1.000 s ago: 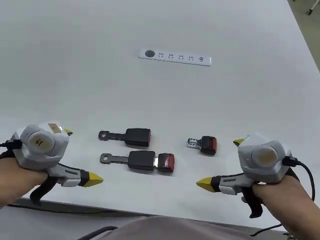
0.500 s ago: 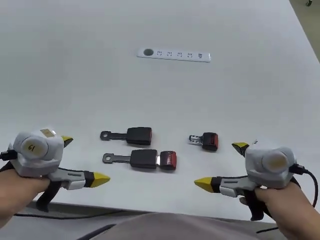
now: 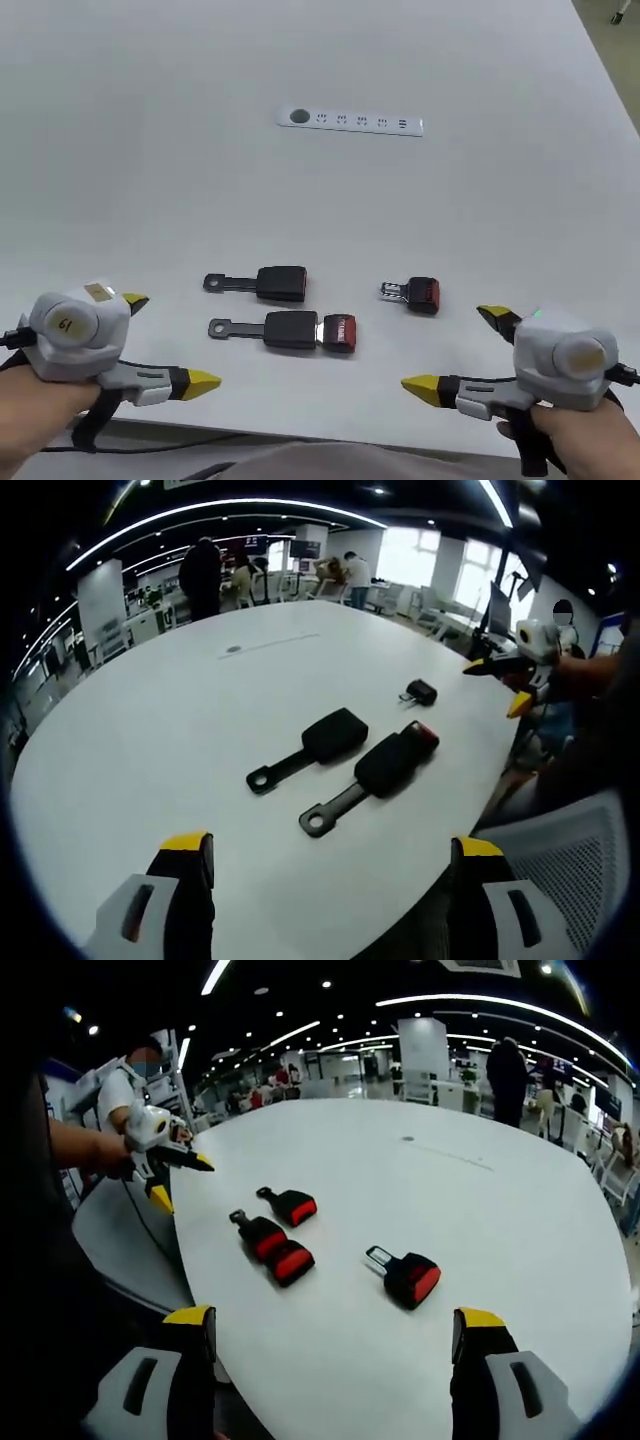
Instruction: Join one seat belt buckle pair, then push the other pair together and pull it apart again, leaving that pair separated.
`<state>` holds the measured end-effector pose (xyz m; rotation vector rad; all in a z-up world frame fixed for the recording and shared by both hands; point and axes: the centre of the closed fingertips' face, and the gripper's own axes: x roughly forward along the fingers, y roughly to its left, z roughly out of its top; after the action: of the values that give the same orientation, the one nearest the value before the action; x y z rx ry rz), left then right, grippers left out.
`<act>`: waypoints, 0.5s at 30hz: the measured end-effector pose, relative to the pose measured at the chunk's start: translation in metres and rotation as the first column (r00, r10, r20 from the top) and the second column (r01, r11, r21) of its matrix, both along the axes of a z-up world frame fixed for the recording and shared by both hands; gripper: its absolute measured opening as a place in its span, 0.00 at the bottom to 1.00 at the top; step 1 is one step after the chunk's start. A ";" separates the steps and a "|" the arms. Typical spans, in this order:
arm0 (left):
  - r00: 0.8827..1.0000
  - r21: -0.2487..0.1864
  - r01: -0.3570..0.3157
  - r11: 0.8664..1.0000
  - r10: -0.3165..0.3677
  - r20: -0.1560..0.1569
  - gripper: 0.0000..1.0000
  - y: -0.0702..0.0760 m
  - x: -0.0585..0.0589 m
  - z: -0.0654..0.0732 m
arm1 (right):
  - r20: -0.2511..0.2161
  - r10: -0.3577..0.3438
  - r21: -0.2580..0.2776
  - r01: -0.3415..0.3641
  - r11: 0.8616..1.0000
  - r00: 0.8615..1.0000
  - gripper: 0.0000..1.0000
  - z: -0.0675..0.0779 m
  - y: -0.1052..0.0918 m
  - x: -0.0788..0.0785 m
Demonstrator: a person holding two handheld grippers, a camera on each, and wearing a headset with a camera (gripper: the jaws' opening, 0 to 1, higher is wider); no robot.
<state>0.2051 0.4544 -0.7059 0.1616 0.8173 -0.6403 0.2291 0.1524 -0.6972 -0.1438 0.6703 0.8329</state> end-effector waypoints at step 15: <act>1.000 -0.024 0.010 1.000 -0.010 -0.010 1.00 0.000 -0.006 0.001 | -0.015 -0.016 -0.050 0.015 0.999 1.000 1.00 -0.002 0.001 -0.007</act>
<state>0.1994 0.4542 -0.7047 0.1409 0.8191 -0.6604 0.2219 0.1537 -0.6991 -0.1770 0.7058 0.8031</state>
